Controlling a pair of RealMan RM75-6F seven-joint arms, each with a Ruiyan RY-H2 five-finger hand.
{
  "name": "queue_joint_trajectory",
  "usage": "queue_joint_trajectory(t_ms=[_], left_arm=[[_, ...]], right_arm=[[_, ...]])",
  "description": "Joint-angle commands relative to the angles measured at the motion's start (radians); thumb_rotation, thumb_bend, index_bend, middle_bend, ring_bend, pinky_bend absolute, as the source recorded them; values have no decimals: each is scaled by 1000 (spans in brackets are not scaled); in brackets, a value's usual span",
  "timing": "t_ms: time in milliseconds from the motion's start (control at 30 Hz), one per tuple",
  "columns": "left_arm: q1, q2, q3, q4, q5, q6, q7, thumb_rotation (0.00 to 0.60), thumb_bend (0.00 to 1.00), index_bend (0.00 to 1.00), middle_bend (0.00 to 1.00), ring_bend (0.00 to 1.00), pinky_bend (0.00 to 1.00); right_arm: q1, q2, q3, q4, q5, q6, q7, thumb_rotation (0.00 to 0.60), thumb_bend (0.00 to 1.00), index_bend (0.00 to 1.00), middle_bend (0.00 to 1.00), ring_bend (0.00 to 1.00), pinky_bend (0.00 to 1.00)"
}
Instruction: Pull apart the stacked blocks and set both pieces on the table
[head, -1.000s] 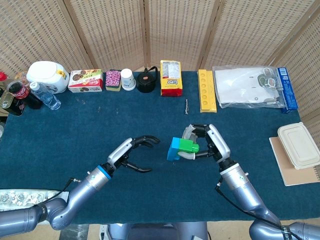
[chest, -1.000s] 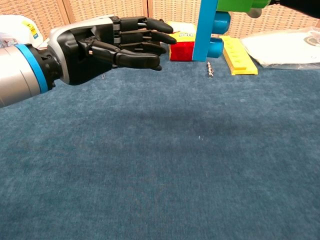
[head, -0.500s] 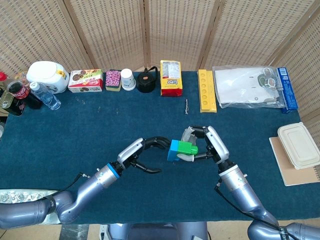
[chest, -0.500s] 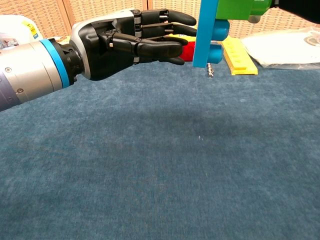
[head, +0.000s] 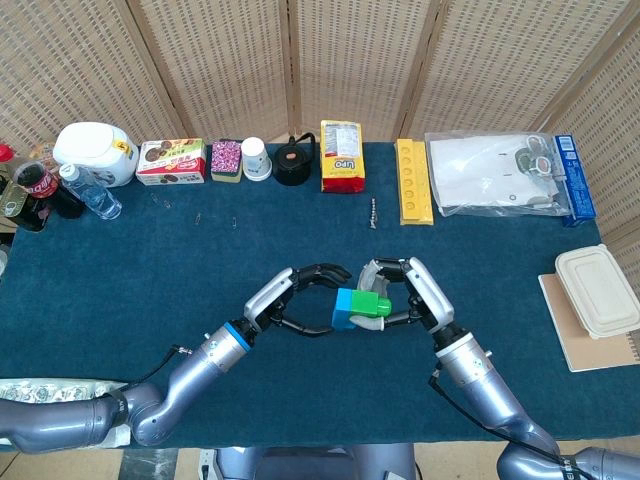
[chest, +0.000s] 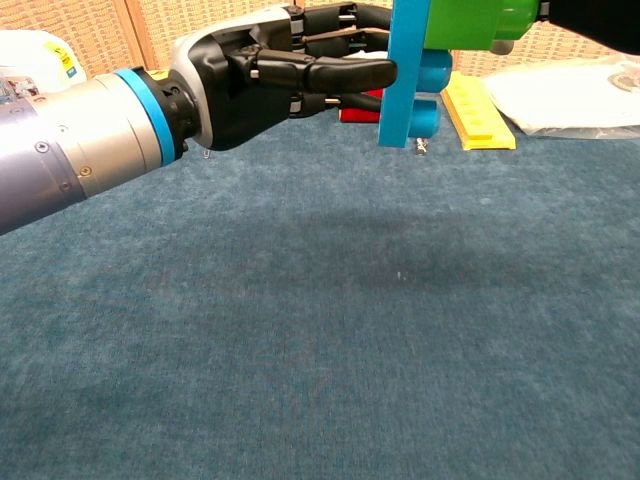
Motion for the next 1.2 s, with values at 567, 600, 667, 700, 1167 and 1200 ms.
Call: queue_joint_trajectory(t_ms=[567, 600, 667, 700, 1167, 1200], left_arm=[[-27, -17, 2, 8, -20, -33, -27, 600, 371, 467, 284, 138, 243], [-28, -19, 1, 9, -21, -34, -29, 600, 375, 470, 284, 138, 243], [-31, -23, -1, 12, -23, -33, -30, 600, 383, 476, 284, 137, 243], [-32, -25, -2, 13, -24, -33, -30, 600, 390, 479, 284, 138, 243], [-32, -12, -14, 13, -32, -28, -54, 600, 458, 549, 284, 138, 243], [-30, -9, -14, 12, -31, -26, -60, 600, 461, 558, 284, 138, 243]], right_arm=[[-1, 2, 4, 4, 4, -12, 3, 600, 93, 700, 663, 685, 696], [-1, 2, 3, 4, 3, -14, 5, 600, 93, 700, 663, 685, 696], [1, 2, 3, 5, -1, -18, 7, 600, 92, 700, 664, 685, 695], [2, 2, 2, 5, -4, -20, 7, 600, 92, 701, 663, 685, 695], [-3, 21, 10, -16, 2, -32, 47, 600, 92, 707, 669, 688, 698], [-3, 23, 10, -17, 3, -33, 51, 600, 92, 707, 669, 688, 698]])
